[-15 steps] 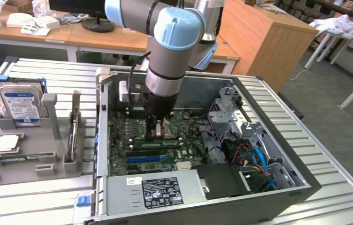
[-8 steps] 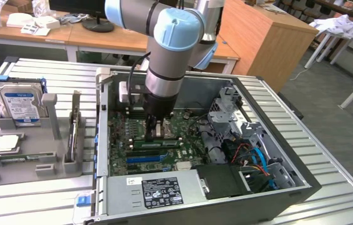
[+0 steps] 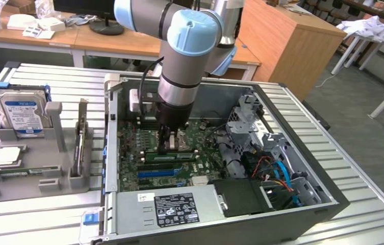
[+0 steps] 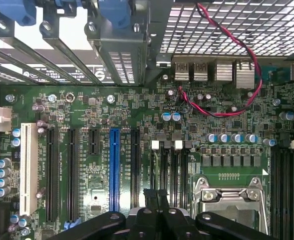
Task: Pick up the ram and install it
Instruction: 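Press down the ram until it locks into place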
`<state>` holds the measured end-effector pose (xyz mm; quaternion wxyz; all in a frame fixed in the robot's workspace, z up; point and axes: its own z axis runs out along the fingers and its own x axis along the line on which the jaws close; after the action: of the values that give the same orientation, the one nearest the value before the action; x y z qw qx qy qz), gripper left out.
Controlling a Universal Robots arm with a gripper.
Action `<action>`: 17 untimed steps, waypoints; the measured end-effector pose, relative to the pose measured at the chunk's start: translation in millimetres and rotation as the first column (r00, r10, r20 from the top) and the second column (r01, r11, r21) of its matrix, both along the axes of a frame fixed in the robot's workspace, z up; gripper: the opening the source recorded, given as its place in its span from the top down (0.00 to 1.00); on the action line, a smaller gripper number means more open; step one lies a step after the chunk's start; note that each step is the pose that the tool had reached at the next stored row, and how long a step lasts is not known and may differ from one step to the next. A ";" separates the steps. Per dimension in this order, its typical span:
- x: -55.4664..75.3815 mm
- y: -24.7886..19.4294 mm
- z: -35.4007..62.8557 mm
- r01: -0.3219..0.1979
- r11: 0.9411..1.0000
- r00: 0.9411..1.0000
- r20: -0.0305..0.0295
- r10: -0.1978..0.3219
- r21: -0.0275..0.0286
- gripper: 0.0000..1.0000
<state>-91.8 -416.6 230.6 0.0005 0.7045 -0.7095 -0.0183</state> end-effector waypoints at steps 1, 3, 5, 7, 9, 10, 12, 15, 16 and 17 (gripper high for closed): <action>0.0 0.4 0.0 0.000 1.000 1.000 0.000 0.000 0.000 0.89; 0.0 0.8 0.0 0.000 1.000 1.000 0.000 0.000 0.000 0.89; -0.1 0.8 0.0 0.000 1.000 1.000 0.000 0.000 0.000 0.89; -0.1 0.8 -0.3 0.000 1.000 1.000 0.000 0.000 0.000 0.89; -0.1 0.9 -1.4 0.000 1.000 1.000 0.000 0.000 0.000 0.89; -0.2 0.8 -1.7 0.000 1.000 1.000 0.000 0.000 0.000 0.89; -0.2 0.8 -1.8 0.000 1.000 1.000 0.000 0.000 0.000 0.89; -0.2 0.8 -2.0 0.000 1.000 1.000 0.000 0.000 0.000 0.89; -0.1 0.9 -2.5 0.000 1.000 1.000 0.000 0.000 0.000 0.89; -0.1 0.9 -3.2 0.000 1.000 1.000 0.000 0.000 0.000 0.89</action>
<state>-91.9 -415.7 227.4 0.0004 0.7045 -0.7095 -0.0184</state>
